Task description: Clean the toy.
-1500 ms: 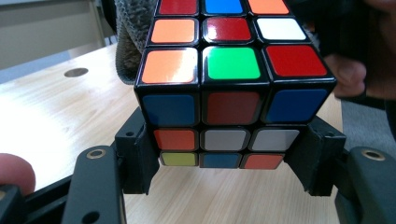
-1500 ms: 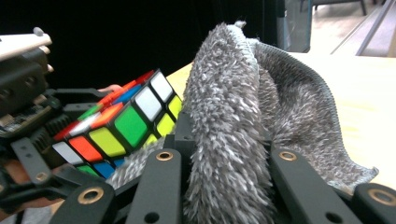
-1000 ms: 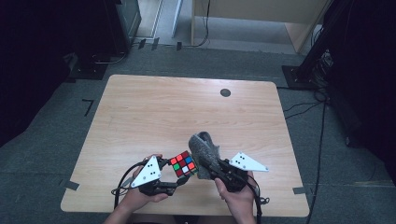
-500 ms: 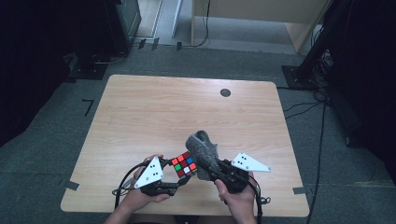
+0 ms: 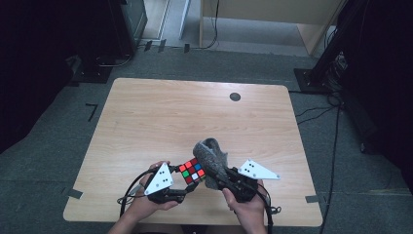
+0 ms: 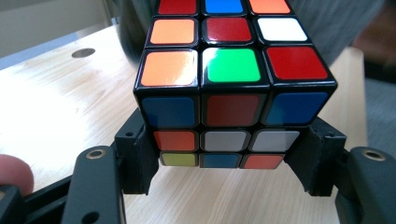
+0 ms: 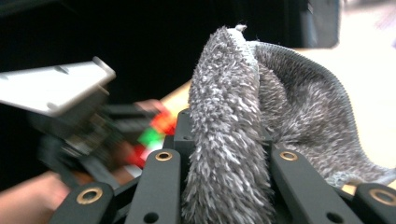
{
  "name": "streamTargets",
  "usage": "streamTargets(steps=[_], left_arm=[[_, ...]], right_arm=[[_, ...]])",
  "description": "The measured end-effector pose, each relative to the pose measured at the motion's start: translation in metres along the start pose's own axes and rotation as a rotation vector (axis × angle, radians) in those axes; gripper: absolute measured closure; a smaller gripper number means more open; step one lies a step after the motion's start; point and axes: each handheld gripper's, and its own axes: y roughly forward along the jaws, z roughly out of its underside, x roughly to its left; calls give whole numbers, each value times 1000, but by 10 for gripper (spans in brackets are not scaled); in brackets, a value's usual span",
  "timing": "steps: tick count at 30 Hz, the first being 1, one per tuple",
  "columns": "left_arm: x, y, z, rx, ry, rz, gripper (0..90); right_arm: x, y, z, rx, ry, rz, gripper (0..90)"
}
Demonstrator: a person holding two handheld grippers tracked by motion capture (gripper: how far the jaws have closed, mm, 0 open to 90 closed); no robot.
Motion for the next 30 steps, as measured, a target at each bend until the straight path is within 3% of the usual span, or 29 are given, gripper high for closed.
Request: streamTargets(steps=[2, 4, 10, 13, 16, 20, 23, 26, 28, 30], left_arm=[[-2, 1, -1, 0, 3, -4, 345], [-3, 1, -2, 0, 9, -8, 346], [-3, -4, -4, -41, 5, 15, 346], [-2, -1, -2, -15, 6, 13, 345], [-5, 5, 1, 34, 30, -7, 345], [-6, 6, 0, 45, 36, -29, 345], [-3, 2, -2, 20, 18, -25, 345], [-1, 0, -3, 8, 2, -26, 345], [-1, 2, -1, 26, 10, -32, 345], [-2, 4, 0, 44, 15, -40, 345]], right_arm=[[5, -4, -5, -24, -17, -14, 737], [4, -4, -6, -22, -22, 4, 737], [-12, 0, 4, 3, 84, -25, 734], [-14, 0, 5, 2, 113, -46, 728], [-9, 0, 3, -9, 91, -48, 727], [-7, 1, 3, 0, 54, -17, 729], [-14, 3, 8, 24, 70, 8, 725], [-20, 6, 13, 53, 108, 0, 720], [-19, 5, 11, 39, 125, -16, 722], [-12, 2, 6, 14, 109, -29, 721]])
